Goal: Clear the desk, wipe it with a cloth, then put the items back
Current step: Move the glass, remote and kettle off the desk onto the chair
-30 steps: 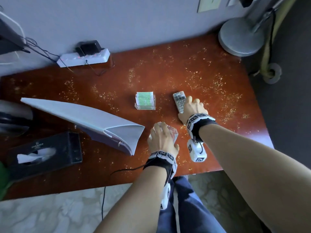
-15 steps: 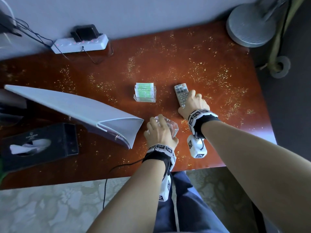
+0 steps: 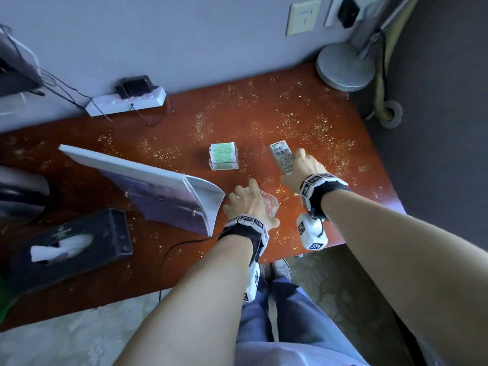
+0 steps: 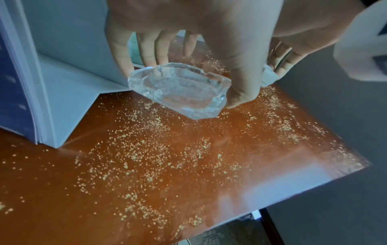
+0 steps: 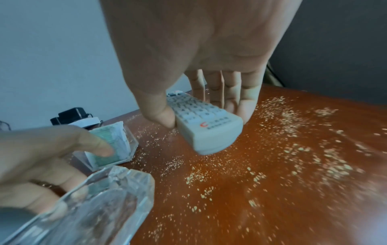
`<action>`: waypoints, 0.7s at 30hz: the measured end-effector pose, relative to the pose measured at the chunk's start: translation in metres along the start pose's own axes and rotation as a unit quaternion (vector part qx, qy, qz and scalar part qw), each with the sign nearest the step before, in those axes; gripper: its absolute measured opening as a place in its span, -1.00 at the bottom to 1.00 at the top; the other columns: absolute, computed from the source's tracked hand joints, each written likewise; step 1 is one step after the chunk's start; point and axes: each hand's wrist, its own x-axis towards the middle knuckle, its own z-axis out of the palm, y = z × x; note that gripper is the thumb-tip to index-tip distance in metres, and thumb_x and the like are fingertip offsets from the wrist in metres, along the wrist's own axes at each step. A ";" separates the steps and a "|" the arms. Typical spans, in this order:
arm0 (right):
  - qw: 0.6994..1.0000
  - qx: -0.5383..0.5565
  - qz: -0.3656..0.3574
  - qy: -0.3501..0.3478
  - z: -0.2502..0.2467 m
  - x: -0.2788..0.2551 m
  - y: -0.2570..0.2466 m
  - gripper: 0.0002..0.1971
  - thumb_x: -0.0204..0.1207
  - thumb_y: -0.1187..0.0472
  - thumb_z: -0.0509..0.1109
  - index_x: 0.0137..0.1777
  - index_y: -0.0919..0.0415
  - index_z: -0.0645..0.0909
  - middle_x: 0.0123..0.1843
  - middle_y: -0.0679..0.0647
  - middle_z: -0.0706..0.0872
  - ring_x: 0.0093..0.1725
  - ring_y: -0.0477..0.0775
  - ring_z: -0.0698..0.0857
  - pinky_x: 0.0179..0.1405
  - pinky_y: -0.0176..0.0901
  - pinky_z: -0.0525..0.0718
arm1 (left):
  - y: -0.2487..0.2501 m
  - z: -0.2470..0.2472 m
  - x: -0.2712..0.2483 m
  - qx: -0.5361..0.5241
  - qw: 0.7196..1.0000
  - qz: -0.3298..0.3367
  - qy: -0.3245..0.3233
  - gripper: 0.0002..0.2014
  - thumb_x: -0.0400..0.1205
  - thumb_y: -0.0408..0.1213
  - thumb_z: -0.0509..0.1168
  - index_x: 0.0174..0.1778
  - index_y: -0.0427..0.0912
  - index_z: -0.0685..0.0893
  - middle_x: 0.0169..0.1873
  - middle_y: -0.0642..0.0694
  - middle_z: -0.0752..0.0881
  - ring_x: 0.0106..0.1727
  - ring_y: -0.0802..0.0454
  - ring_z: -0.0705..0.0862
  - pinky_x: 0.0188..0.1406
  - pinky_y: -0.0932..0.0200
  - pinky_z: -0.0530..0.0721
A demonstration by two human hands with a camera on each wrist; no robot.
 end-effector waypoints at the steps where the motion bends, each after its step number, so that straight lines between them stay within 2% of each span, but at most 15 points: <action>1: 1.000 0.000 0.004 0.002 0.001 -0.007 0.003 -0.34 0.41 -0.06 0.53 0.36 0.19 0.29 0.09 0.21 0.60 -0.03 0.27 0.67 -0.10 0.10 0.75 | 0.000 -0.002 -0.005 0.003 1.000 0.007 -0.005 0.12 0.22 0.18 0.56 0.59 -0.04 0.07 0.39 -0.23 0.38 0.42 -0.25 0.40 0.19 -0.23 0.53; 7: 0.999 -0.016 0.021 0.022 0.006 -0.060 0.015 -0.39 0.43 -0.14 0.48 0.28 0.18 0.32 0.02 0.19 0.67 -0.12 0.25 0.72 -0.16 0.12 0.78 | -0.001 -0.006 -0.041 0.023 0.997 0.067 -0.004 0.03 0.19 0.17 0.56 0.50 -0.01 0.19 0.33 -0.21 0.41 0.36 -0.24 0.43 0.16 -0.22 0.48; 12: 0.998 -0.019 0.023 0.050 0.005 -0.107 0.024 -0.48 0.47 -0.07 0.44 0.27 0.16 0.35 -0.03 0.15 0.65 -0.18 0.19 0.71 -0.29 0.00 0.74 | -0.007 -0.009 -0.080 0.006 0.995 0.094 0.025 0.00 0.20 0.14 0.57 0.50 -0.02 0.23 0.38 -0.22 0.39 0.40 -0.25 0.40 0.21 -0.24 0.45; 16: 0.998 -0.005 0.016 0.060 0.018 -0.150 0.024 -0.43 0.44 -0.08 0.48 0.31 0.18 0.37 0.03 0.18 0.67 -0.11 0.23 0.72 -0.11 0.10 0.79 | -0.029 -0.003 -0.119 0.005 0.994 0.103 0.046 -0.01 0.22 0.14 0.58 0.50 -0.01 0.22 0.39 -0.22 0.37 0.43 -0.25 0.38 0.26 -0.29 0.43; 18: 0.998 -0.007 0.007 0.065 0.030 -0.174 0.021 -0.42 0.43 -0.14 0.47 0.29 0.17 0.38 0.02 0.18 0.68 -0.11 0.23 0.73 -0.10 0.11 0.79 | -0.047 0.003 -0.141 0.008 0.993 0.102 0.062 0.01 0.22 0.16 0.59 0.51 0.00 0.21 0.40 -0.22 0.37 0.45 -0.26 0.38 0.31 -0.34 0.45; 21: 0.998 -0.013 -0.006 0.068 0.049 -0.210 0.010 -0.41 0.38 -0.11 0.51 0.29 0.17 0.41 0.04 0.20 0.69 -0.10 0.24 0.72 -0.10 0.07 0.76 | -0.082 0.011 -0.176 0.013 0.992 0.090 0.083 0.06 0.22 0.19 0.60 0.54 -0.01 0.18 0.41 -0.22 0.37 0.47 -0.28 0.39 0.32 -0.34 0.45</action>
